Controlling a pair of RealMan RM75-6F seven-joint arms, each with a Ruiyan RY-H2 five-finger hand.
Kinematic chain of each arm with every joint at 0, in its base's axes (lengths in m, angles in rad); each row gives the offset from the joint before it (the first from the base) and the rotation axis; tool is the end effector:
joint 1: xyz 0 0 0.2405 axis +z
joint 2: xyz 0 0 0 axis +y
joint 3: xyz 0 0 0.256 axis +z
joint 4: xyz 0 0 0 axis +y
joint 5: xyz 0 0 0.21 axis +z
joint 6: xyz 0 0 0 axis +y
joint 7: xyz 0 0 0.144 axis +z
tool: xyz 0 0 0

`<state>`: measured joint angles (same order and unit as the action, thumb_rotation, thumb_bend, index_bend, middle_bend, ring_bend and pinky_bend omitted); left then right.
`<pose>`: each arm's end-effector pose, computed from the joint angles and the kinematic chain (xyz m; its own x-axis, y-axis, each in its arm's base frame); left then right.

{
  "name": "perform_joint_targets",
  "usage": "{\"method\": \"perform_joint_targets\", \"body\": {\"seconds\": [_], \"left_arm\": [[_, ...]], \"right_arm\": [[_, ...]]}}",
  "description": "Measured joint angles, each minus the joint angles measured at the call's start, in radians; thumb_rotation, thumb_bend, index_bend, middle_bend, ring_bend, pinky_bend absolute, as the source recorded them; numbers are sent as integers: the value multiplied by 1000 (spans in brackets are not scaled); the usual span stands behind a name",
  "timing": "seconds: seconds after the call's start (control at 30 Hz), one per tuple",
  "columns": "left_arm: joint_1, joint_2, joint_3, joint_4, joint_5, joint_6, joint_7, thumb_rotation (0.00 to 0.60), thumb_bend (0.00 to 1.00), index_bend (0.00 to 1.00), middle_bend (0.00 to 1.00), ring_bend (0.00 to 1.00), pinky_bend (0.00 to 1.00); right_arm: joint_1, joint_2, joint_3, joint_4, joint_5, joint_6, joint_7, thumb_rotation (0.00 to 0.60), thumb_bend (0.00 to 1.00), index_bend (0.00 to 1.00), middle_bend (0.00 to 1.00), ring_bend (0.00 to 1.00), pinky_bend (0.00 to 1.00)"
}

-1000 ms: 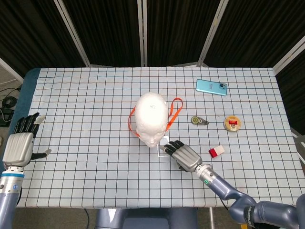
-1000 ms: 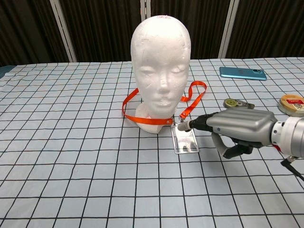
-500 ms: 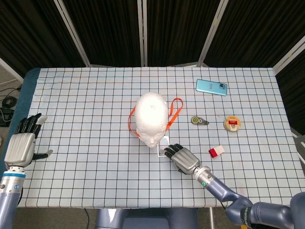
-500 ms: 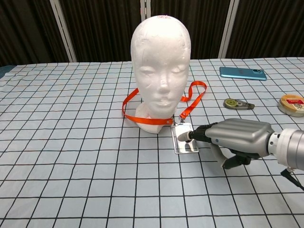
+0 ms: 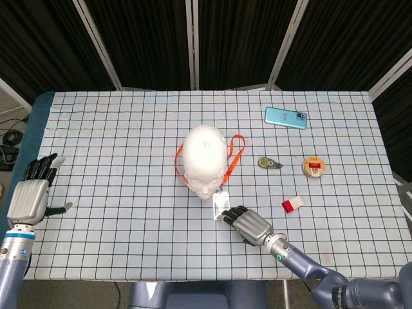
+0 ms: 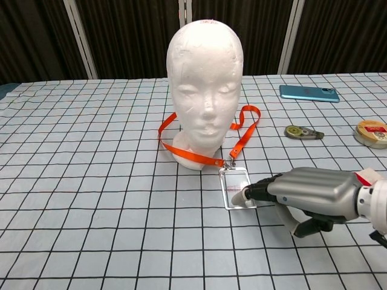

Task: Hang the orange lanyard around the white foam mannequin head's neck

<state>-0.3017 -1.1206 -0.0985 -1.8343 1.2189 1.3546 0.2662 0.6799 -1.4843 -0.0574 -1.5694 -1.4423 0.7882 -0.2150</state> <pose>-0.2562 0.2426 0.1370 0.3978 0.0748 0.9144 0.9168 0.0068 -0.3994 -0.1778 -0.2507 -0.0518 0.6110 -0.4693 0.6375 -0.7347 -0.6361 0.2358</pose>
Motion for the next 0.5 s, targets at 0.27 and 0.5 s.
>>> {"method": "perform_joint_targets", "body": {"seconds": [0.27, 0.5], "left_arm": [[3, -2, -3, 0, 4, -3, 4, 600, 0, 0, 0, 0, 0], [6, -4, -4, -2, 6, -5, 9, 600, 0, 0, 0, 0, 0]], "right_arm": [[-1, 56, -60, -80, -68, -10, 17, 600, 1000, 167, 205, 148, 189], [3, 116, -110, -147, -121, -25, 41, 600, 1000, 172, 208, 149, 198]]}}
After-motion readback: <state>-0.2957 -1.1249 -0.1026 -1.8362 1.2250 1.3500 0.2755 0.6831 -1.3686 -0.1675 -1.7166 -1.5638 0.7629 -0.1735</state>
